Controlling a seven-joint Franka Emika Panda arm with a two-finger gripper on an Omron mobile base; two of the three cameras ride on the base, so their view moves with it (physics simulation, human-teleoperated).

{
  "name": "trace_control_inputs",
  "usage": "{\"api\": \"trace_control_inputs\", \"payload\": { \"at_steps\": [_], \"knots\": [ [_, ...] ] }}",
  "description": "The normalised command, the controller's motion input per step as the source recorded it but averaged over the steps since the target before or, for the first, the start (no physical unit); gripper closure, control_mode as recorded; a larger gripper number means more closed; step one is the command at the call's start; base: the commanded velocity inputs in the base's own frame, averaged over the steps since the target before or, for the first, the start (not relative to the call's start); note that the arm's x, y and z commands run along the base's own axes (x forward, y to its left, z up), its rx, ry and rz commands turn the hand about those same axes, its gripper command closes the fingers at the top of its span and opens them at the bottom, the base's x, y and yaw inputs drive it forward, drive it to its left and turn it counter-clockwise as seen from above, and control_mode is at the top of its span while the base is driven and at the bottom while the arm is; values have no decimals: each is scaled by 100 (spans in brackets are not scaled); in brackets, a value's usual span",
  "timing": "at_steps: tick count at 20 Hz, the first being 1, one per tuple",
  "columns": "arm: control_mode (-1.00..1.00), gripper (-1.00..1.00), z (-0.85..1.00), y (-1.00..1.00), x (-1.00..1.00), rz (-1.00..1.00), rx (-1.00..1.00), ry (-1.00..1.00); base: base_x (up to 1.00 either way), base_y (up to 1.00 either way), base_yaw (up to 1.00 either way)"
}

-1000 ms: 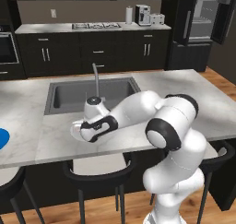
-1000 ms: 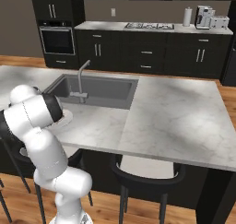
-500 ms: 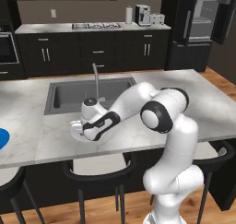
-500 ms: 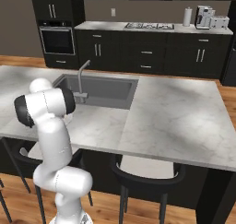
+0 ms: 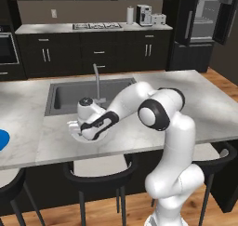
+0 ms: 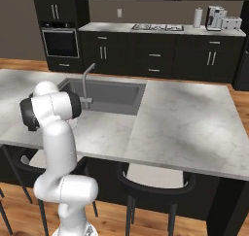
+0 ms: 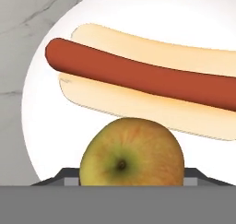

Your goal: Pick up the orange and apple from the fridge and place one fruit on each plate on the dining counter.

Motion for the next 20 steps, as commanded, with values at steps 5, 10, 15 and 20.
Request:
{"api": "trace_control_inputs", "payload": {
  "at_steps": [5,10,15,20],
  "knots": [
    [-100,-100,0,-15,0,0,1,0,0,0,0],
    [-100,-100,1,-21,0,0,1,0,0,0,0],
    [-100,-100,26,-32,-2,0,7,0,0,0,0],
    [-100,-100,73,-48,-42,0,14,-5,0,0,0]
  ]
}}
